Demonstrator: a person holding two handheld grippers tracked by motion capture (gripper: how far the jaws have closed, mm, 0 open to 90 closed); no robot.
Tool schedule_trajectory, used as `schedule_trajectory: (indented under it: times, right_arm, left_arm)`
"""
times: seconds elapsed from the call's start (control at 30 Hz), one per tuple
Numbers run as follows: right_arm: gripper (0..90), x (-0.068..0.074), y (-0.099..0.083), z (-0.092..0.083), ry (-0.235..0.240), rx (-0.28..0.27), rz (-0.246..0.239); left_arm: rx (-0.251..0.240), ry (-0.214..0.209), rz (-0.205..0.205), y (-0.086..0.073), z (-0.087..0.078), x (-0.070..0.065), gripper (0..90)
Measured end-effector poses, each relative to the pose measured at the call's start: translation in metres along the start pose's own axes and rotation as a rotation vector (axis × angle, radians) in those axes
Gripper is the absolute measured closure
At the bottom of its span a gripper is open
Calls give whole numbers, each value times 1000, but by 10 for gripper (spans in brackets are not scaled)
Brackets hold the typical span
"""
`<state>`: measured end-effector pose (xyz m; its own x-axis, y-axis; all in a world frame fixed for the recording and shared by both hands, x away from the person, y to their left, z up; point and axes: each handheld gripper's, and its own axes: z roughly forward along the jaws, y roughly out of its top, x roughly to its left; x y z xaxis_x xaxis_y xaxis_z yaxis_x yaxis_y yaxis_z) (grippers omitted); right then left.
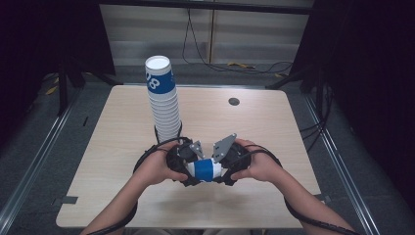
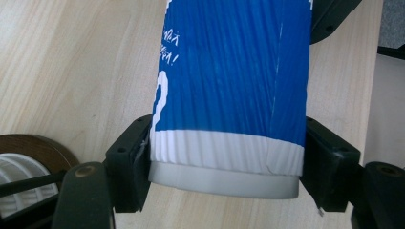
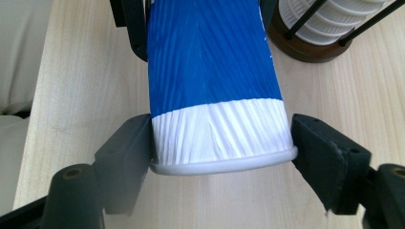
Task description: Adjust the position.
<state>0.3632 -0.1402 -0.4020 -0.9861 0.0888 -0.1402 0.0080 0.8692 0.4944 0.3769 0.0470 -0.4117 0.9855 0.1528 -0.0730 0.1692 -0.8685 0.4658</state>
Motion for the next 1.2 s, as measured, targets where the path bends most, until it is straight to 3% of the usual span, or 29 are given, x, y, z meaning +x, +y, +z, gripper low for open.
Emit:
schedule_trajectory:
  times: [0.37, 0.47, 0.53, 0.8, 1.2]
  right_arm:
    - [233, 0, 2, 0, 1, 2, -3]
    - [227, 0, 1, 0, 7, -14, 5]
    - [226, 0, 0, 1, 14, -23, 9]
    - [228, -2, 2, -1, 3, -18, 10]
    - [227, -3, 5, -4, -1, -26, 19]
  left_arm:
    - [-5, -8, -8, -2, -1, 0, 298]
    - [-7, -9, 5, -3, -2, 1, 299]
    - [-11, -17, -8, -4, -2, 0, 300]
    - [1, 4, 14, -4, 1, 1, 300]
    - [-3, 11, 2, -5, 2, 1, 299]
